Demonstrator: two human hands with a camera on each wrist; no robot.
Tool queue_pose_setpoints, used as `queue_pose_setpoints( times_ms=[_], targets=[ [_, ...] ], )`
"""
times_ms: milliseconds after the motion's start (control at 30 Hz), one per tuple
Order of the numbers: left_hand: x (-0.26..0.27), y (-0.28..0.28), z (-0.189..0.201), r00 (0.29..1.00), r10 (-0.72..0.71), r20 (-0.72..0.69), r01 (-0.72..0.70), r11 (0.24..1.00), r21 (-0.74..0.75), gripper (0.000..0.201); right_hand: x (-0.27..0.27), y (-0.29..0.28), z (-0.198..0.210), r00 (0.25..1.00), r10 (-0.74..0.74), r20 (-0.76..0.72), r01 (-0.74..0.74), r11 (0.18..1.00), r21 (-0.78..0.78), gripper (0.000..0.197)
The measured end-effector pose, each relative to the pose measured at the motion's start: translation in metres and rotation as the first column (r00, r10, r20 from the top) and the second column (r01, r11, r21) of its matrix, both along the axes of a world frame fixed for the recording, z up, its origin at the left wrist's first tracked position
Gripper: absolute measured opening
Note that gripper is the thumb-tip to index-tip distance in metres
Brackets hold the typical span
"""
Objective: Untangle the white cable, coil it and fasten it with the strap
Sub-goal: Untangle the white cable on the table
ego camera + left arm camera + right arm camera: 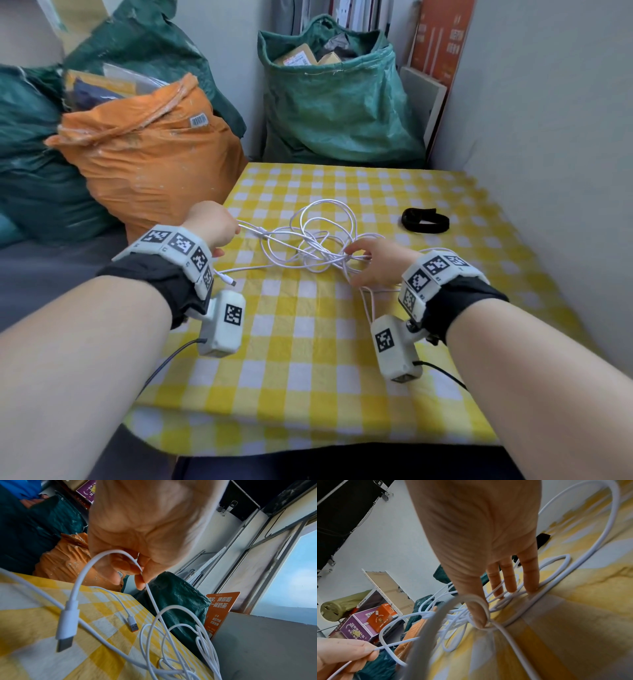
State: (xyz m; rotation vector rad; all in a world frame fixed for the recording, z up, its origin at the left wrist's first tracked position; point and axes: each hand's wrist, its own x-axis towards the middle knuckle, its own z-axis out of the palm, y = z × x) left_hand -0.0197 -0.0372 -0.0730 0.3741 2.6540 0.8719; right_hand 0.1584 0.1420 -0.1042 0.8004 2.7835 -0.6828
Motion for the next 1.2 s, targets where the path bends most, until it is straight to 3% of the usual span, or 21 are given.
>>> queue_pose_setpoints(
  times_ms=[100, 300, 467, 600, 700, 833, 900, 967, 1067, 1133, 1200],
  targets=[
    [-0.001, -0.004, -0.002, 0.997, 0.06, 0.053, -0.061, 0.998, 0.02, 0.023, -0.001, -0.003, 0.0, 1.0, -0.008, -0.012, 0.008, 1.0, 0.007, 0.06],
    [-0.004, -0.011, -0.016, 0.978, -0.119, 0.171, 0.124, 0.992, -0.014, 0.023, -0.003, -0.003, 0.001, 0.997, -0.062, -0.034, 0.058, 0.992, -0.108, 0.069],
    [0.002, -0.006, -0.025, 0.957, -0.265, 0.117, 0.278, 0.954, -0.113, 0.015, -0.002, -0.001, -0.001, 0.988, -0.129, -0.081, 0.115, 0.98, -0.164, 0.081],
    [0.005, -0.001, -0.029, 0.948, -0.285, 0.145, 0.304, 0.943, -0.138, 0.015, -0.003, 0.001, -0.002, 0.984, -0.158, -0.085, 0.14, 0.972, -0.19, 0.092],
    [0.007, 0.002, -0.031, 0.945, -0.284, 0.162, 0.306, 0.943, -0.134, 0.018, -0.005, 0.004, -0.005, 0.978, -0.19, -0.084, 0.169, 0.962, -0.215, 0.074],
    [0.011, 0.006, -0.03, 0.926, -0.347, 0.15, 0.37, 0.914, -0.169, 0.016, -0.006, 0.01, -0.009, 0.945, -0.291, -0.149, 0.234, 0.92, -0.313, 0.006],
    [0.015, 0.01, -0.026, 0.928, -0.358, 0.1, 0.371, 0.909, -0.188, 0.018, -0.005, 0.013, -0.008, 0.932, -0.321, -0.167, 0.246, 0.9, -0.36, 0.013],
    [0.017, 0.014, -0.022, 0.952, -0.297, -0.077, 0.281, 0.945, -0.167, 0.024, -0.004, 0.012, -0.005, 0.925, -0.317, -0.207, 0.238, 0.912, -0.335, 0.015],
    [0.019, 0.02, -0.009, 0.934, -0.096, -0.343, 0.142, 0.984, 0.111, 0.02, -0.005, 0.012, 0.003, 0.882, -0.318, -0.347, 0.229, 0.935, -0.272, 0.009],
    [0.022, 0.025, 0.002, 0.923, -0.123, -0.363, 0.231, 0.934, 0.271, 0.015, -0.006, 0.011, 0.011, 0.84, -0.334, -0.427, 0.21, 0.927, -0.311, 0.006],
    [0.027, 0.032, 0.01, 0.902, -0.304, -0.307, 0.392, 0.874, 0.286, 0.013, -0.007, 0.008, 0.021, 0.809, -0.35, -0.473, 0.175, 0.911, -0.373, 0.01]
  ],
)
